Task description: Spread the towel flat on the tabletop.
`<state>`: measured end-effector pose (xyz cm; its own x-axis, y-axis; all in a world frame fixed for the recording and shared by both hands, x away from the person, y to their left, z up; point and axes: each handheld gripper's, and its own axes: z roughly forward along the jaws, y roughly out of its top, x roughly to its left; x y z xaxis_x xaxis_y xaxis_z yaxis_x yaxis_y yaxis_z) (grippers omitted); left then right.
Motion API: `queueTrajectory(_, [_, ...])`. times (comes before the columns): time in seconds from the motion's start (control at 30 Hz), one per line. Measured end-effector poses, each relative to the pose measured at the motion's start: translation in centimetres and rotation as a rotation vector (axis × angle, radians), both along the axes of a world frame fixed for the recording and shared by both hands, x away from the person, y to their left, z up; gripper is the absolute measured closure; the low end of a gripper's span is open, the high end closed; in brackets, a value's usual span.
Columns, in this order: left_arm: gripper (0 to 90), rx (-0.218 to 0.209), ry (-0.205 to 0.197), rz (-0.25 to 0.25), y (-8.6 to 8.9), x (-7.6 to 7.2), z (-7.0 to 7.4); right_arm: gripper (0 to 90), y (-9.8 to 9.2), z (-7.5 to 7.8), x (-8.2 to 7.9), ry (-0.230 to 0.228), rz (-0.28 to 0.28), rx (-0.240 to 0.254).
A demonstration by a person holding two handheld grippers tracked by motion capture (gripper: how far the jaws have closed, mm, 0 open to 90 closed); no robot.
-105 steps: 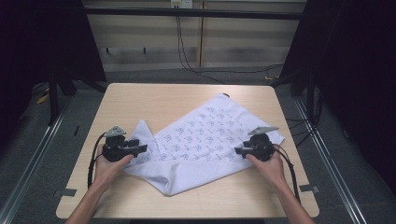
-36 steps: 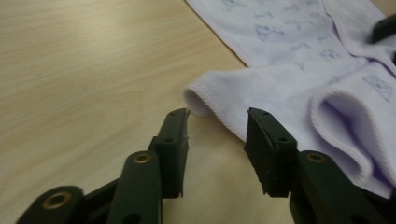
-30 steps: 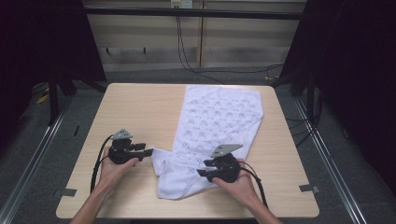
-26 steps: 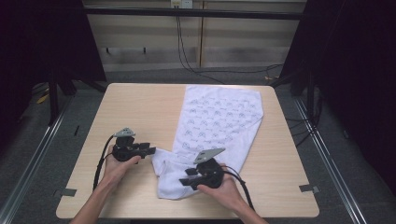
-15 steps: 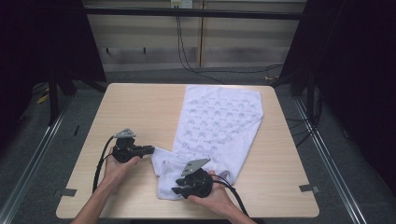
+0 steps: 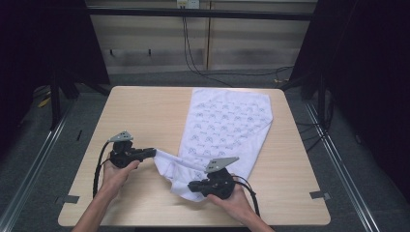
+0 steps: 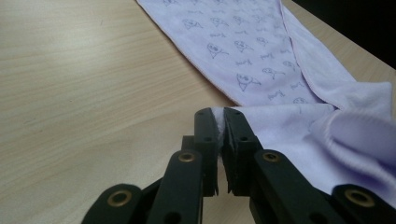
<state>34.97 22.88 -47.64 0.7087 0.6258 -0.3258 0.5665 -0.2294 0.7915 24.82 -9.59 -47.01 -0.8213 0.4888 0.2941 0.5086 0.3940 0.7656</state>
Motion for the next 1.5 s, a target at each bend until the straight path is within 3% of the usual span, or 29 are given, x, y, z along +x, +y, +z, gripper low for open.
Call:
queueTrajectory(0.1, [85.2,-0.007,-0.004,-0.008,-0.1,-0.1,0.2,85.9,-1.7,0.4,-0.1,0.011,-0.033,0.036])
queueTrajectory(0.17, [85.3,0.002,-0.013,0.015,-0.1,-0.3,0.3,88.0,-2.7,0.6,-0.3,0.024,-0.042,0.057])
queueTrajectory(0.33, [85.3,-0.005,-0.013,0.031,0.5,-0.3,0.6,88.2,-4.7,1.1,-0.9,0.013,-0.073,0.075])
queueTrajectory(0.4, [85.2,0.011,-0.044,0.018,0.7,-1.2,1.5,88.3,-6.3,2.0,-1.5,0.004,-0.092,0.096])
queueTrajectory(0.53, [85.0,-0.024,-0.103,-0.031,0.6,-4.1,3.7,88.3,-8.7,3.9,-2.9,-0.029,-0.110,0.134])
queueTrajectory(0.67, [84.7,-0.031,-0.144,-0.132,0.2,-8.9,5.2,88.2,-11.1,6.0,-5.6,-0.079,-0.134,0.138])
queueTrajectory(0.7, [84.6,-0.037,-0.142,-0.168,0.0,-10.3,5.0,88.1,-11.5,6.1,-6.1,-0.078,-0.133,0.141])
queueTrajectory(0.8, [84.4,-0.027,-0.118,-0.211,-0.2,-13.1,4.1,88.0,-12.8,5.7,-8.3,-0.065,-0.136,0.110])
queueTrajectory(0.93, [83.8,-0.043,-0.050,-0.273,-0.5,-15.4,3.3,88.2,-14.5,4.8,-11.4,-0.059,-0.143,0.057])
queueTrajectory(0.97, [83.4,-0.060,-0.012,-0.308,-0.7,-16.0,3.2,88.2,-15.0,4.6,-12.1,-0.058,-0.136,0.046])
queueTrajectory(1.07, [77.2,-0.063,-0.011,-0.339,-1.1,-17.2,3.2,86.1,-16.0,4.3,-13.8,-0.062,-0.117,0.046])
queueTrajectory(1.13, [66.0,-0.072,-0.025,-0.332,-1.0,-17.2,3.5,82.6,-16.6,4.2,-14.1,-0.061,-0.127,0.049])
queueTrajectory(1.2, [64.6,-0.093,-0.028,-0.335,-0.9,-17.1,3.7,77.4,-17.1,4.0,-14.1,-0.058,-0.135,0.074])
queueTrajectory(1.23, [62.5,-0.125,-0.056,-0.319,-0.4,-16.6,4.1,76.5,-17.4,3.9,-14.0,-0.055,-0.141,0.075])
queueTrajectory(1.3, [57.4,-0.132,-0.066,-0.303,-0.3,-16.2,4.3,74.3,-17.6,3.8,-14.0,-0.053,-0.141,0.080])
queueTrajectory(1.37, [55.2,-0.111,-0.063,-0.260,-0.5,-14.9,4.4,70.2,-18.0,3.5,-13.7,-0.044,-0.167,0.087])
queueTrajectory(1.43, [54.6,-0.068,-0.055,-0.223,-1.4,-12.8,4.1,64.8,-18.0,2.7,-11.9,-0.049,-0.252,0.030])
queueTrajectory(1.47, [54.3,-0.010,-0.056,-0.188,-2.5,-10.4,3.3,63.5,-18.0,2.4,-11.0,-0.038,-0.295,0.000])
queueTrajectory(1.5, [54.2,0.005,-0.040,-0.191,-3.0,-9.5,2.9,63.4,-18.0,2.0,-9.9,-0.034,-0.318,-0.016])
